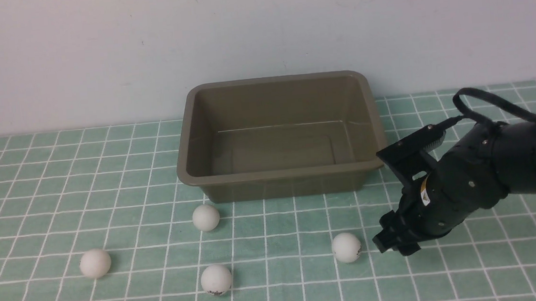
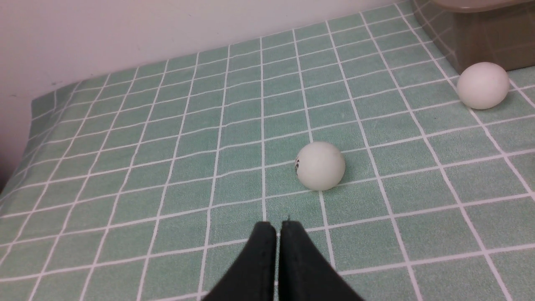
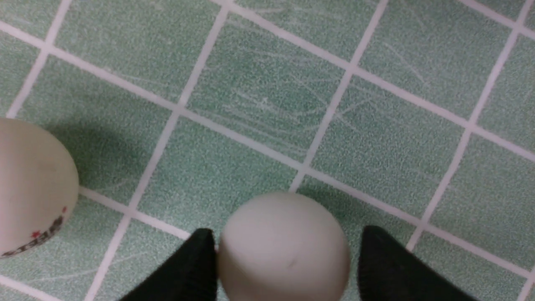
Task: Put the table tennis balls in the box on the green coffee tablecloth.
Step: 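Reach for and grasp a ping pong ball on the table, then release the ping pong ball into the bin and lift the gripper away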
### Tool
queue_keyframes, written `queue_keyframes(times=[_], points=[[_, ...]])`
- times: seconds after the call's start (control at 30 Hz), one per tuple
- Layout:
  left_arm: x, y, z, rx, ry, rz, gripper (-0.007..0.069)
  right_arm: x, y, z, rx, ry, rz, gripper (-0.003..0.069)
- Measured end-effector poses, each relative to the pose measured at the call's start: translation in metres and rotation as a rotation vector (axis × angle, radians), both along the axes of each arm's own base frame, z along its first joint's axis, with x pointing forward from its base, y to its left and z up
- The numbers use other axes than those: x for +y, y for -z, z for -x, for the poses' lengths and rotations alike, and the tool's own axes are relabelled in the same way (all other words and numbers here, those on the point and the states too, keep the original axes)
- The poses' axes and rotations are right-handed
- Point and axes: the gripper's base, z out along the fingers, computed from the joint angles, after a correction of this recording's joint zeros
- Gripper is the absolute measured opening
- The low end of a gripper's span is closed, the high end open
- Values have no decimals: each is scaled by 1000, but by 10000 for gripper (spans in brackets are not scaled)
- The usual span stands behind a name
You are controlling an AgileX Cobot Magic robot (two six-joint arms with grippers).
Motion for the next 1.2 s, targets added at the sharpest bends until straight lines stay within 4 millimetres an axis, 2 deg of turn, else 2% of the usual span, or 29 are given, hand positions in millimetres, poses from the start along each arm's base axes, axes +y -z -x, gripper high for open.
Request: queue_keyframes(times=[0.07, 0.3, 0.4, 0.43, 0.6, 0.67, 0.77, 0.8, 0.83, 0.87, 0.9, 0.93, 1.03, 1.2], points=[[0, 0, 0, 0, 0, 0, -4, 0, 0, 0, 0, -4, 1, 355], [0, 0, 0, 0, 0, 0, -4, -2, -3, 4, 39, 5, 22, 358], [0, 0, 0, 0, 0, 0, -4, -4, -23, 11, 38, 8, -1, 358], [0, 0, 0, 0, 0, 0, -4, -4, -38, 14, 18, 5, -31, 358], [0, 0, 0, 0, 0, 0, -4, 4, -91, 14, -81, -26, -163, 358], [0, 0, 0, 0, 0, 0, -4, 10, -112, 8, -148, -63, -211, 358], [0, 0, 0, 0, 0, 0, -4, 25, -138, -17, -276, -111, -273, 358], [0, 0, 0, 0, 0, 0, -4, 30, -140, -28, -290, -116, -277, 358], [0, 0, 0, 0, 0, 0, -4, 31, -139, -30, -290, -116, -277, 358], [0, 0, 0, 0, 0, 0, -4, 41, -134, -50, -291, -120, -276, 358], [0, 0, 0, 0, 0, 0, -4, 41, -134, -50, -291, -121, -275, 358], [0, 0, 0, 0, 0, 0, -4, 52, -121, -71, -273, -124, -267, 358], [0, 0, 0, 0, 0, 0, -4, 67, -96, -99, -227, -125, -250, 358], [0, 0, 0, 0, 0, 0, -4, 79, -63, -123, -173, -130, -226, 382]])
